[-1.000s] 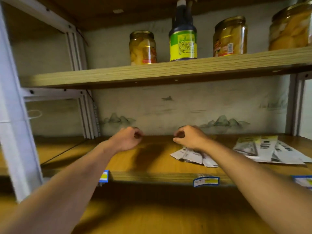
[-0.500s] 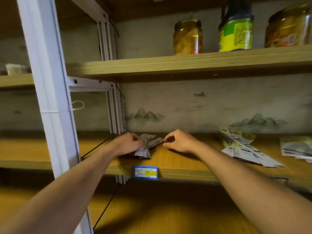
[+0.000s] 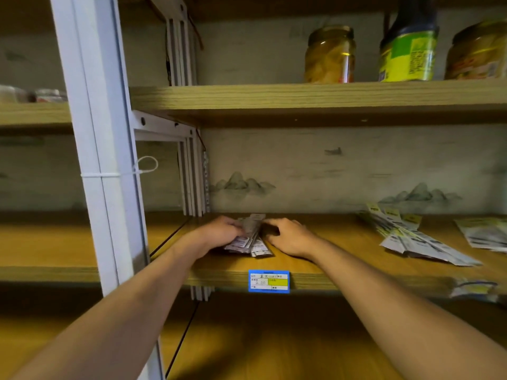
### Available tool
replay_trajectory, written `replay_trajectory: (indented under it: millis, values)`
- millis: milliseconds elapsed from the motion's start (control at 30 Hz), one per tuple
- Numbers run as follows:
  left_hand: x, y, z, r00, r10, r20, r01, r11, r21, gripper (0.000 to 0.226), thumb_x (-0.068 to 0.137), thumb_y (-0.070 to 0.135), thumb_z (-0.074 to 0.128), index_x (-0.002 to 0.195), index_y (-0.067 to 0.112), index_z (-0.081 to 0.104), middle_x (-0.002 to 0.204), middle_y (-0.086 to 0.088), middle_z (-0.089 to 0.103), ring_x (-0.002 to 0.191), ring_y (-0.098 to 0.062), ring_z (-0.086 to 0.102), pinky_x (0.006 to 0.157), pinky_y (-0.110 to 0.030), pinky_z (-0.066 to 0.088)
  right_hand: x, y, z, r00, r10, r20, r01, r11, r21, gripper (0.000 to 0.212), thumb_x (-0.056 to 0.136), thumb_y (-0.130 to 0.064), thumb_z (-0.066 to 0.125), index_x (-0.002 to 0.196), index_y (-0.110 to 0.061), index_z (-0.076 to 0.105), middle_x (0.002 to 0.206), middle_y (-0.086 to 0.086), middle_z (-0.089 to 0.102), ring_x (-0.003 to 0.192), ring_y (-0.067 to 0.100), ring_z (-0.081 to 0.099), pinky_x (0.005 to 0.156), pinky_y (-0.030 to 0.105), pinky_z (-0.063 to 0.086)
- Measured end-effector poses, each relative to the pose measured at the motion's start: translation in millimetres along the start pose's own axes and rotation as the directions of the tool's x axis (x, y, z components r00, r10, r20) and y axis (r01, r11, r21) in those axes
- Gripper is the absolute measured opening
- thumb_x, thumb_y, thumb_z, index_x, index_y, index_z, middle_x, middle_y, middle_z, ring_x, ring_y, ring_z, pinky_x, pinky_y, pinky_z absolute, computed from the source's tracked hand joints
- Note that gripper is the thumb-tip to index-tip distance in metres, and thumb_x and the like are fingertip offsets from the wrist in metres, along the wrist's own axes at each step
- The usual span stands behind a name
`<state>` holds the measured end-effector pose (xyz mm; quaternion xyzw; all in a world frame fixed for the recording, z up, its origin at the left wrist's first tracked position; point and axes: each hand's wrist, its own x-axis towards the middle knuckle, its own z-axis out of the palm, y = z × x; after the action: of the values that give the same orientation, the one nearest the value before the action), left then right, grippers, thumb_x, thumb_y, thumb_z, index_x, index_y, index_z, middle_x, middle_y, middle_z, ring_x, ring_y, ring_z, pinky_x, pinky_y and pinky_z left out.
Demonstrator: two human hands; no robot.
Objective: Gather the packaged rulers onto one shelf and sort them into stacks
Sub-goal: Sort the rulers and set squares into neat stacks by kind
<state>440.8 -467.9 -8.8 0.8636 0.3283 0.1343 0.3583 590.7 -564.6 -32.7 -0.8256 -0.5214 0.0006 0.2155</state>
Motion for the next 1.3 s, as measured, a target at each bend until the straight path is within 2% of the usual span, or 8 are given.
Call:
replay_trajectory:
  millis: [133,233,400,567,700,833,967,1300]
  values:
    - [7,-3,-7,0.999,-0.016,-0.044,0.017,1.000,0.008,0.030,0.099,0.017,0.050,0.127,0.018,0.061,0.129,-0.001,0.060,0.102,-0.012,0.056,0.095,-0.027,0.039,3,7,5,0.999,0.021,-0.033,-0.018,0.996,0.082,0.051,0.091,-0.039,0.056,0.140,-0.039,0.043,0.144,-0.002,0.049,0.134,0.025,0.042,0.110,0.051,0.036]
    - [10,-2,-10,0.999,-0.045,-0.027,0.046,0.998,0.044,0.029,0.096,0.039,0.054,0.113,0.019,0.067,0.118,-0.004,0.067,0.101,-0.018,0.061,0.092,-0.034,0.046,3,9,5,0.999,0.001,-0.035,0.004,0.993,0.121,0.042,0.091,-0.034,0.058,0.132,-0.039,0.053,0.140,-0.005,0.054,0.130,0.021,0.047,0.106,0.048,0.041]
    - [14,18,-2,0.993,-0.113,-0.021,0.114,0.943,0.312,0.080,0.063,0.076,0.065,0.119,0.020,0.060,0.116,-0.003,0.063,0.101,-0.021,0.060,0.094,-0.041,0.049,3,10,5,0.999,-0.036,-0.003,0.036,0.997,0.069,0.042,0.096,-0.026,0.049,0.136,-0.039,0.049,0.143,-0.004,0.051,0.132,0.023,0.046,0.109,0.046,0.039]
    - [11,39,11,0.994,-0.110,-0.005,0.101,0.899,0.427,0.043,0.081,0.052,0.069,0.104,0.017,0.058,0.089,-0.001,0.060,0.078,-0.014,0.058,0.062,-0.026,0.044,3,11,9,0.999,-0.026,-0.043,0.031,0.990,0.136,0.044,0.094,-0.027,0.051,0.135,-0.042,0.048,0.139,-0.003,0.055,0.127,0.023,0.051,0.105,0.044,0.043]
    - [13,46,13,0.993,-0.118,-0.016,0.112,0.885,0.452,0.032,0.086,0.035,0.068,0.110,0.015,0.061,0.093,-0.002,0.062,0.084,-0.016,0.060,0.071,-0.028,0.048,5,17,6,0.997,-0.003,-0.077,0.021,0.971,0.240,0.036,0.092,-0.023,0.058,0.126,-0.033,0.062,0.131,-0.004,0.061,0.118,0.017,0.057,0.101,0.032,0.046]
    - [18,50,6,0.992,-0.122,0.020,0.091,0.828,0.554,0.053,0.084,0.025,0.069,0.134,0.017,0.054,0.118,-0.004,0.063,0.098,-0.019,0.063,0.086,-0.032,0.053,8,24,8,0.990,0.039,-0.135,0.000,0.961,0.276,0.030,0.092,-0.018,0.057,0.117,-0.031,0.068,0.130,-0.002,0.061,0.117,0.017,0.057,0.096,0.025,0.045]
    - [18,51,1,0.987,-0.137,0.085,0.065,0.819,0.569,0.065,0.088,0.014,0.065,0.146,0.024,0.039,0.136,-0.005,0.052,0.110,-0.021,0.058,0.084,-0.029,0.050,9,25,9,0.988,0.036,-0.149,0.010,0.955,0.295,0.028,0.091,-0.017,0.058,0.114,-0.029,0.070,0.127,-0.001,0.063,0.112,0.016,0.060,0.090,0.023,0.046]
    - [29,47,-13,0.966,-0.254,0.053,0.186,0.822,0.539,0.049,0.085,0.040,0.070,0.124,0.014,0.057,0.094,0.001,0.059,0.090,-0.016,0.059,0.077,-0.030,0.050,10,22,11,0.990,0.045,-0.132,-0.007,0.961,0.276,0.032,0.092,-0.023,0.058,0.123,-0.029,0.064,0.131,0.000,0.059,0.116,0.018,0.057,0.100,0.033,0.046]
